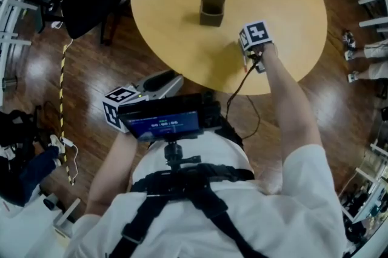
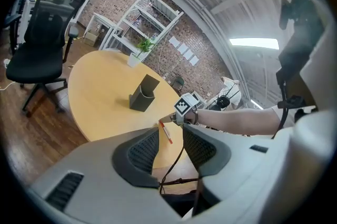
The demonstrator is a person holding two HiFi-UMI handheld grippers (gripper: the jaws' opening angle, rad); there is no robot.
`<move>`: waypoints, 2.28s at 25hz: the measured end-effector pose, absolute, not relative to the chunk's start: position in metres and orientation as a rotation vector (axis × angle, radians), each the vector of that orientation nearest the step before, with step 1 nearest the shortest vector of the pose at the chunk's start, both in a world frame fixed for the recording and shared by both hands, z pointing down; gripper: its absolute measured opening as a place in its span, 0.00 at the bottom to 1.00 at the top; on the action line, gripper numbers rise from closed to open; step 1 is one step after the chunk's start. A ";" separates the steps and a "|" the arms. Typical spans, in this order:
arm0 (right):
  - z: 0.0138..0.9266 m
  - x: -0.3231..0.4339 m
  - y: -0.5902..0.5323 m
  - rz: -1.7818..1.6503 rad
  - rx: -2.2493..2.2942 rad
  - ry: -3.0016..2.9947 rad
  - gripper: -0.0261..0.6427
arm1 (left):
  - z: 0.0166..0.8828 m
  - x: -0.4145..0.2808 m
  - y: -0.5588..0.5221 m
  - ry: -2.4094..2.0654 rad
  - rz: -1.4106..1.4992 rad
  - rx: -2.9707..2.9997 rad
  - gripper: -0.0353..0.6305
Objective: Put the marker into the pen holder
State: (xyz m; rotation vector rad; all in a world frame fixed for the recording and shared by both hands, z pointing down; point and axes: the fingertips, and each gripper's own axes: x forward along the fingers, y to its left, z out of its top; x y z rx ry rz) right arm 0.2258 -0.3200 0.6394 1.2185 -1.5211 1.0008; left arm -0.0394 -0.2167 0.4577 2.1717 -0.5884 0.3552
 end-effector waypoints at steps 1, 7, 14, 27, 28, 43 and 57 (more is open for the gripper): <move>0.644 0.228 -0.320 0.983 1.212 -1.501 0.24 | 0.458 -0.039 -0.217 -0.592 0.352 2.172 0.28; 0.651 0.229 -0.330 0.875 1.200 -1.487 0.16 | 0.458 -0.041 -0.218 -0.612 0.358 2.162 0.28; 0.623 0.208 -0.336 0.872 1.242 -1.674 0.14 | 0.452 -0.039 -0.215 -0.598 0.379 2.141 0.28; 0.494 0.222 -0.334 0.754 1.693 -1.973 0.14 | 0.447 -0.026 -0.220 -0.564 0.361 2.168 0.28; 0.486 0.221 -0.337 0.735 1.701 -1.991 0.14 | 0.447 -0.024 -0.220 -0.564 0.359 2.169 0.28; 0.379 0.149 -0.408 0.468 1.658 -2.272 0.14 | 0.442 -0.036 -0.225 -0.638 0.292 2.155 0.28; 0.501 0.143 -0.438 0.659 1.592 -2.066 0.14 | 0.446 -0.044 -0.221 -0.693 0.272 2.134 0.28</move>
